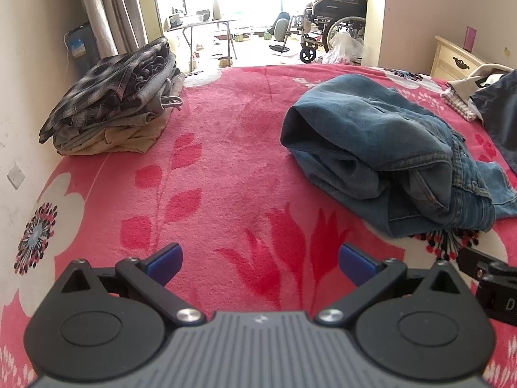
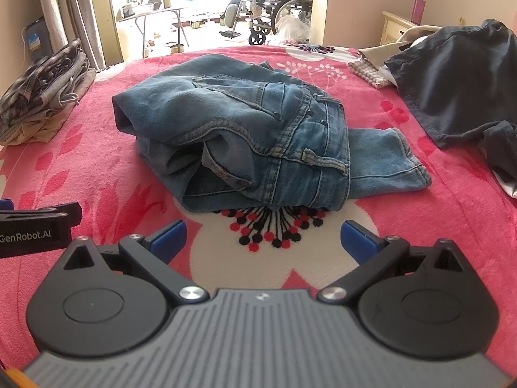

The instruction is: Fold clothes

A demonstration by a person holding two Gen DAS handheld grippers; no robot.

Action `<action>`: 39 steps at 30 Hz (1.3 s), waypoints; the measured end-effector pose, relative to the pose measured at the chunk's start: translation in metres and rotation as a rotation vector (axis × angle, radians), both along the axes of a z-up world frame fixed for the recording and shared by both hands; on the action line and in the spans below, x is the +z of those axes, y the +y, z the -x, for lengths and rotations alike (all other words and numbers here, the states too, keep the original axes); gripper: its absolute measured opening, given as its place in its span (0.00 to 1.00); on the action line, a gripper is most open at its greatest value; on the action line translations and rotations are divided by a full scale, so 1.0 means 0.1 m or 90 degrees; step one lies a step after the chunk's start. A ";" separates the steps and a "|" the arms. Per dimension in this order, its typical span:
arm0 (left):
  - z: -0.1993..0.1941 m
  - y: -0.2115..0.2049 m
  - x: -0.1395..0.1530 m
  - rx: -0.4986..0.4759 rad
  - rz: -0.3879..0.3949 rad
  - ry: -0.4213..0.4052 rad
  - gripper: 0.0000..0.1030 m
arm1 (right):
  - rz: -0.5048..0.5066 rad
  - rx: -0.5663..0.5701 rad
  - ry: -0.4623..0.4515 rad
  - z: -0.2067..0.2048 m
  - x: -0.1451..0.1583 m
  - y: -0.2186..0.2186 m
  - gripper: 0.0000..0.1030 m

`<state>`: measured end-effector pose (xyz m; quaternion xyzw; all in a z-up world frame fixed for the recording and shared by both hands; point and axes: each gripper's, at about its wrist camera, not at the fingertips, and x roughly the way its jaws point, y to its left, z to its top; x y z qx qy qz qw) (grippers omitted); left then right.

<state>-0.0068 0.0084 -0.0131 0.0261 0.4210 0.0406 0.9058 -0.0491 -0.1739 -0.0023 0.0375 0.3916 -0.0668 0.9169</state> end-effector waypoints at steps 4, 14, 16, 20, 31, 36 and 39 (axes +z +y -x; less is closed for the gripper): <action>0.01 -0.01 0.00 -0.003 -0.003 -0.003 1.00 | -0.001 0.002 -0.001 0.01 0.00 -0.01 0.99; -0.03 -0.10 0.08 -0.036 -0.018 -0.044 1.00 | -0.014 -0.011 -0.014 0.02 0.02 -0.06 0.99; -0.06 -0.14 0.11 -0.054 -0.019 -0.062 1.00 | -0.021 -0.017 -0.021 0.03 0.03 -0.11 0.99; -0.14 -0.24 0.15 -0.116 -0.005 -0.094 1.00 | -0.041 -0.037 -0.041 0.05 0.02 -0.27 0.99; -0.48 -0.61 0.16 -0.255 0.005 -0.160 1.00 | -0.182 -0.131 -0.077 -0.13 -0.19 -0.92 0.99; -0.71 -0.73 0.12 -0.265 -0.004 -0.179 0.98 | -0.218 -0.145 -0.087 -0.42 -0.31 -1.10 0.98; -0.84 -0.79 0.07 -0.273 -0.004 -0.178 0.93 | -0.246 -0.154 -0.104 -0.63 -0.37 -1.21 0.96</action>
